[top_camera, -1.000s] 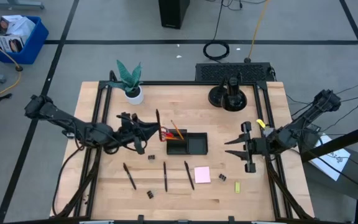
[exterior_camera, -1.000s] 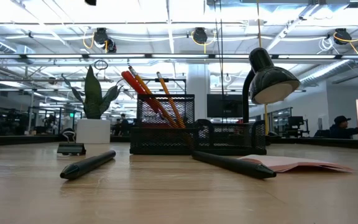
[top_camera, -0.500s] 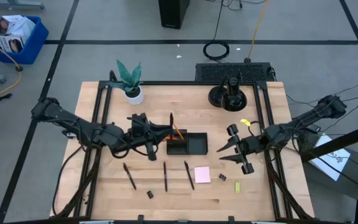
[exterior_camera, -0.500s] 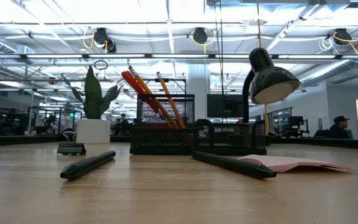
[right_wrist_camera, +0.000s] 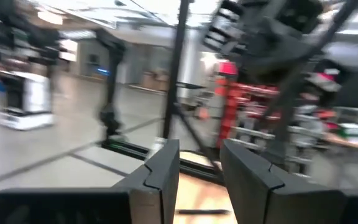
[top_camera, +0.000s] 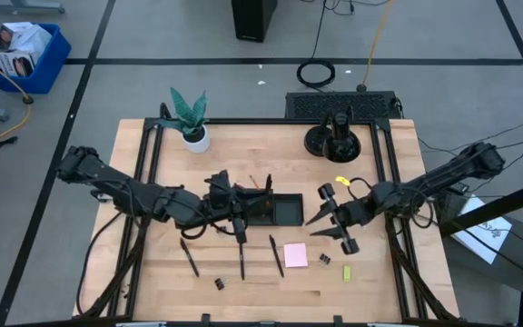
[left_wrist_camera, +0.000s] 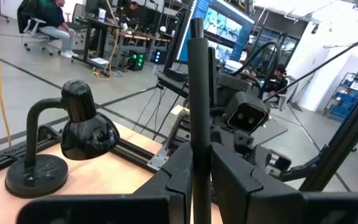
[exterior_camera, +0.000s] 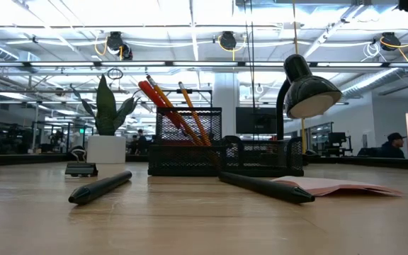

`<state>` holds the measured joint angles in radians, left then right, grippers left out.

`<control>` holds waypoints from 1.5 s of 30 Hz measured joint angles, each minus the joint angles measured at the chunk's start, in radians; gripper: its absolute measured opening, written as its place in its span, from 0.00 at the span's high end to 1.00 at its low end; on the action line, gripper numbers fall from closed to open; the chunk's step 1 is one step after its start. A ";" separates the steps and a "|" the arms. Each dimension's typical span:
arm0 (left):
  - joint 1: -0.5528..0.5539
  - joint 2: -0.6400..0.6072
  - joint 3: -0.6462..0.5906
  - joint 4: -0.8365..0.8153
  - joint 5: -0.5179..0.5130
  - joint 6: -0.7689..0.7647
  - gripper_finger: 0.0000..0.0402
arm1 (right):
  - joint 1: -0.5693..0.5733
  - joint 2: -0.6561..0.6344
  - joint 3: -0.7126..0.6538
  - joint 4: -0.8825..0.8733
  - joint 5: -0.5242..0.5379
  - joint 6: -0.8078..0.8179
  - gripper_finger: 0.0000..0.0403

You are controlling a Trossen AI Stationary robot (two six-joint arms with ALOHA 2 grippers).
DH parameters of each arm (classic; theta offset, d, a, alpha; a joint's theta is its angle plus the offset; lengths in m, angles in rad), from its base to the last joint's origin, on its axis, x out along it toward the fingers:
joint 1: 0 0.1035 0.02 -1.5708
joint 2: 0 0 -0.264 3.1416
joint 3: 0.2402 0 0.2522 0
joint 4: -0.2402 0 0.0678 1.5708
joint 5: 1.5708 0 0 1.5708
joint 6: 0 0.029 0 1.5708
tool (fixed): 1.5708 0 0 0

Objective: Pick and place office supplies into organizer
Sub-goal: Put the top left black pen into the desk organizer

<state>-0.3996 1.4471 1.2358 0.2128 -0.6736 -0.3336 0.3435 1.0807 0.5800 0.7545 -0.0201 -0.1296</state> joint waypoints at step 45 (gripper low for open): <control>-0.010 0.060 0.000 0.032 0.004 0.095 0.87 | -0.175 0.210 0.000 0.370 -0.037 0.155 0.57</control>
<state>-0.4091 1.5070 1.2362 0.2445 -0.6696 -0.2390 0.1684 1.2907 0.5800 1.1248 -0.0574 0.0259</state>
